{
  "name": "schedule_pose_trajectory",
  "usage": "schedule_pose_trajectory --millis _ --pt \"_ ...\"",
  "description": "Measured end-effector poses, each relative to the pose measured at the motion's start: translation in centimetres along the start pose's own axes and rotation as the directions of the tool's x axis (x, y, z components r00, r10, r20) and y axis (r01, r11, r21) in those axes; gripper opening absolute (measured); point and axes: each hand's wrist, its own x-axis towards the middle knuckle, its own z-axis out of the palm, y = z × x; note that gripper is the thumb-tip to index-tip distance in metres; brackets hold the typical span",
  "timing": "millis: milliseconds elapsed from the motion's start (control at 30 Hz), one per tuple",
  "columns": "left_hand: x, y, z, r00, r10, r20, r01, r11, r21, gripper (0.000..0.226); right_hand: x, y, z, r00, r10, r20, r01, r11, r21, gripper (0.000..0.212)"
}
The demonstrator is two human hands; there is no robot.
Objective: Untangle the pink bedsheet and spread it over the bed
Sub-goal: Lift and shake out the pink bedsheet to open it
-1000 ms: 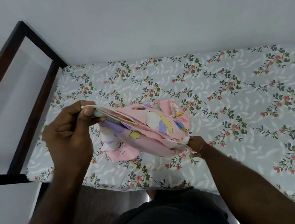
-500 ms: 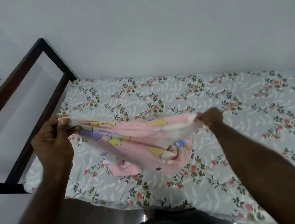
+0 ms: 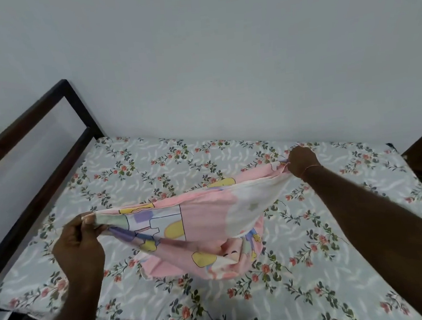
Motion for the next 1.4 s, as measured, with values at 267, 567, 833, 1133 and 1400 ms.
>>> schedule_pose_trajectory --millis 267,567,833,1133,1400 --pt "-0.4 1.4 0.5 1.000 0.002 0.023 -0.002 1.000 -0.004 0.022 -2.0 1.7 -0.7 0.996 0.038 -0.079 -0.033 0.998 0.058 0.030" --pt "-2.3 1.7 -0.2 0.996 0.017 0.088 -0.017 1.000 -0.008 0.023 -3.8 3.1 0.5 0.988 -0.151 -0.031 0.149 0.988 -0.046 0.028" --pt "-3.5 0.9 0.4 0.999 0.040 0.015 -0.040 0.999 0.005 0.025 -3.7 2.2 0.8 0.904 0.359 -0.232 -0.255 0.888 0.383 0.022" --pt "-2.1 0.0 0.3 0.996 -0.034 -0.088 0.033 0.999 -0.010 0.031 -1.8 1.6 -2.4 0.955 0.259 -0.140 -0.163 0.861 0.481 0.028" --pt "-1.1 2.2 1.4 0.994 -0.016 -0.109 0.009 0.998 -0.068 0.030 1.0 1.7 -8.7 0.909 0.415 0.034 -0.249 0.477 0.843 0.019"
